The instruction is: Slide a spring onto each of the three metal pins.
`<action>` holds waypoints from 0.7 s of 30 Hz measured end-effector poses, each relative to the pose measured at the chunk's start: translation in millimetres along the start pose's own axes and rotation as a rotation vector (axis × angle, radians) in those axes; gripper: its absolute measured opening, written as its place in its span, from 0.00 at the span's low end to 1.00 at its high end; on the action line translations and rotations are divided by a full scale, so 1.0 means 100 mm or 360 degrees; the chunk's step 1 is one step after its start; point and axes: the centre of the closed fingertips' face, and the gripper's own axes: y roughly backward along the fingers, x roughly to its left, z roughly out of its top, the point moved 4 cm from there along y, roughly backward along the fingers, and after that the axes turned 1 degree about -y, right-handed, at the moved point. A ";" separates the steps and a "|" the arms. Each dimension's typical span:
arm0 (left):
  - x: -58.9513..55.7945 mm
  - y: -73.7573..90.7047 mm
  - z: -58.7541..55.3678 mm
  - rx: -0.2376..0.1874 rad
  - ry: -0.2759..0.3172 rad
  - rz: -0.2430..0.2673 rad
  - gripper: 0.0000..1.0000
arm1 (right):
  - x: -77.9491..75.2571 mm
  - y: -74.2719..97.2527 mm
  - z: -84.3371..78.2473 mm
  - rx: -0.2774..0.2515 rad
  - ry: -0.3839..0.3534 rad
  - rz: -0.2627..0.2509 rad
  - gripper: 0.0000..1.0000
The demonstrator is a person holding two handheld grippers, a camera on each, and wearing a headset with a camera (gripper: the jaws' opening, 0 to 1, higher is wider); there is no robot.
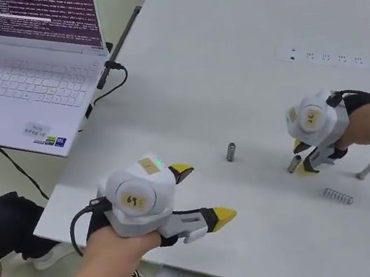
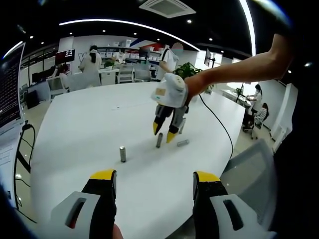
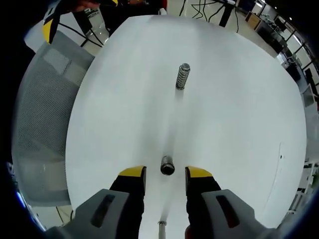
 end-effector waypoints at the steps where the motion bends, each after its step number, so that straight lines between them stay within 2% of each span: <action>1: -0.01 0.01 0.01 -0.0006 -0.0003 0.0001 0.58 | 0.00 0.01 -0.01 -0.0003 -0.0003 -0.0005 0.31; 12: -0.06 0.08 0.08 -0.0037 -0.0030 0.0007 0.58 | 0.05 0.14 -0.07 -0.0047 -0.0078 -0.0082 0.35; 21: -0.09 0.15 0.10 -0.0063 -0.0037 0.0012 0.58 | 0.16 0.23 -0.12 -0.0074 -0.0140 -0.0130 0.37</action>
